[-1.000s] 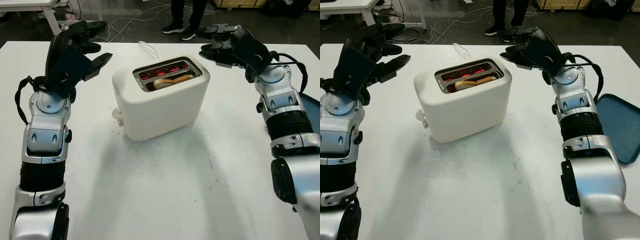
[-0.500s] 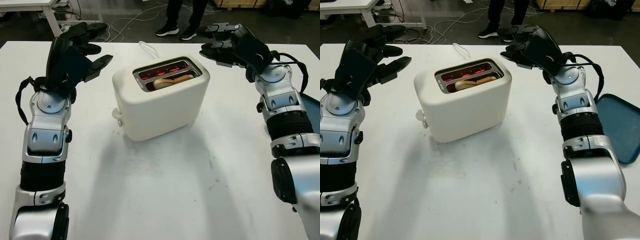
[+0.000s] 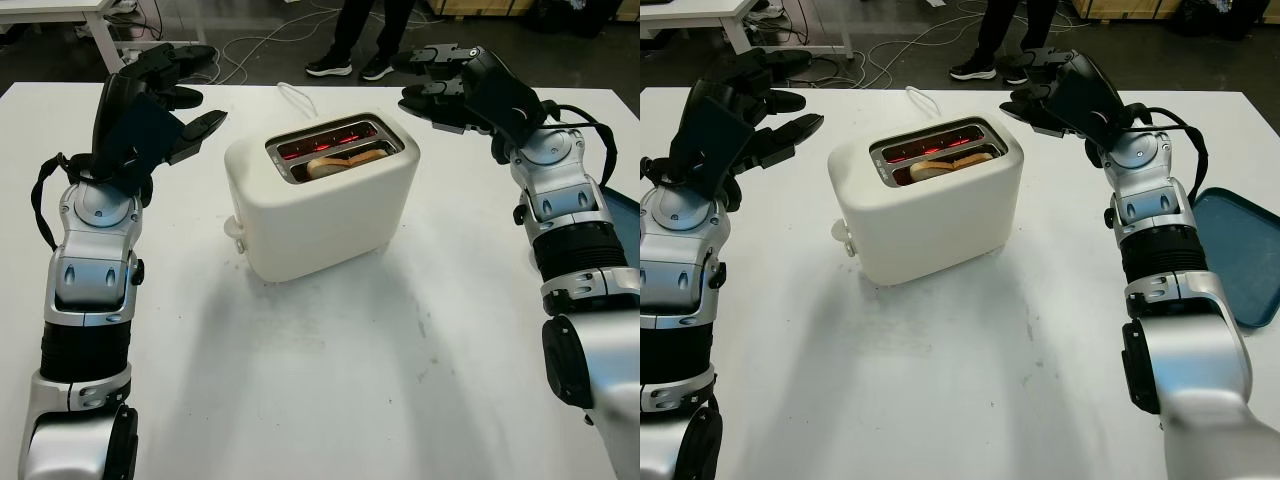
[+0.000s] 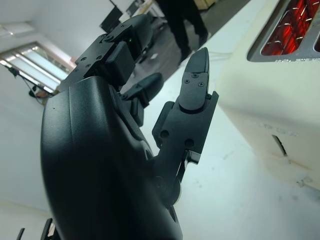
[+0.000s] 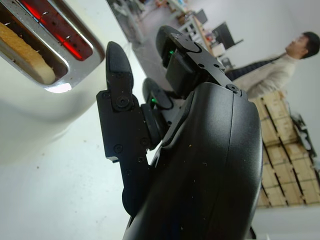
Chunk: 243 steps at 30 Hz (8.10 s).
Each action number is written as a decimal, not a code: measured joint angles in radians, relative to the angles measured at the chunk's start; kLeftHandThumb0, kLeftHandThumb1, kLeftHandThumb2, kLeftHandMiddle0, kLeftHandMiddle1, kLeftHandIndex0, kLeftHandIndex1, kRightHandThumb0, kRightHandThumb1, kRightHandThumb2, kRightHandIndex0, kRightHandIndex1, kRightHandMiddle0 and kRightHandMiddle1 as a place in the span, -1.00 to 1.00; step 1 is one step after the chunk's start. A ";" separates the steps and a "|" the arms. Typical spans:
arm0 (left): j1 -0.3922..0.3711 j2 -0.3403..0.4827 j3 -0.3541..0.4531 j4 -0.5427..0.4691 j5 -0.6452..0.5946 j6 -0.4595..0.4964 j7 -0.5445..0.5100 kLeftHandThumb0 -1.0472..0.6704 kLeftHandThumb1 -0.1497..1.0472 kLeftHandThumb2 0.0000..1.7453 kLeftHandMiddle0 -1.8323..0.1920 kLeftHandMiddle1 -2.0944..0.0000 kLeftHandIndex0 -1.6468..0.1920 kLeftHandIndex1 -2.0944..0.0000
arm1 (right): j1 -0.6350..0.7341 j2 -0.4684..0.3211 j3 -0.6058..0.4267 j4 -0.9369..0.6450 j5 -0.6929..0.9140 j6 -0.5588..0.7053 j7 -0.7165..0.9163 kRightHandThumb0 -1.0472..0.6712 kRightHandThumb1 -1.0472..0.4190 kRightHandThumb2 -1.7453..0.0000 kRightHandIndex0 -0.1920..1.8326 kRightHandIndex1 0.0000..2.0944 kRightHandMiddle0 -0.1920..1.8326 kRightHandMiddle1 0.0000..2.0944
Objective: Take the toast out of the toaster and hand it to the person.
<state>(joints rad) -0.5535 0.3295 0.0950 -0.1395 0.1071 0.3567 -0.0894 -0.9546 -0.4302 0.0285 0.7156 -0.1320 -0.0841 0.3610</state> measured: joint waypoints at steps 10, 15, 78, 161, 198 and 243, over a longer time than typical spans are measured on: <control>0.000 0.000 -0.001 0.009 0.013 -0.013 0.000 -0.10 0.51 -0.60 0.55 0.08 0.24 0.66 | 0.026 0.001 -0.015 -0.028 0.005 0.033 0.003 -0.18 -0.83 0.80 -0.18 -0.94 -0.21 -1.00; 0.000 0.000 -0.001 0.008 0.013 -0.013 0.000 -0.08 0.52 -0.60 0.55 0.09 0.24 0.65 | 0.030 0.002 -0.015 -0.058 0.010 0.048 0.003 -0.15 -0.83 0.79 -0.19 -0.94 -0.21 -1.00; 0.000 -0.001 -0.004 -0.001 0.013 -0.001 -0.001 -0.07 0.47 -0.55 0.55 0.09 0.30 0.55 | 0.049 0.011 -0.008 -0.110 0.019 0.127 0.013 -0.18 -0.83 0.78 -0.19 -0.95 -0.22 -1.00; 0.005 -0.008 0.002 -0.011 0.011 0.002 0.000 -0.05 0.47 -0.54 0.55 0.10 0.34 0.50 | -0.085 0.021 -0.056 -0.018 0.043 -0.059 -0.009 -0.44 -0.54 1.00 0.06 -0.78 0.01 -0.91; 0.005 -0.005 -0.003 -0.010 0.016 0.002 0.001 -0.08 0.48 -0.55 0.53 0.09 0.33 0.47 | -0.022 -0.017 0.168 -0.259 -0.195 -0.149 0.060 -0.37 -0.45 1.00 -0.18 -0.31 0.05 -0.94; 0.010 -0.014 0.000 -0.024 0.011 0.011 0.004 -0.06 0.47 -0.54 0.58 0.10 0.37 0.49 | -0.029 -0.045 0.319 -0.193 -0.367 -0.249 0.059 -0.15 -0.55 1.00 0.07 0.10 0.34 -0.68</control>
<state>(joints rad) -0.5431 0.3160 0.0947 -0.1633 0.1180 0.3679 -0.0851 -0.9837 -0.4752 0.3477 0.5227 -0.4992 -0.3334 0.4198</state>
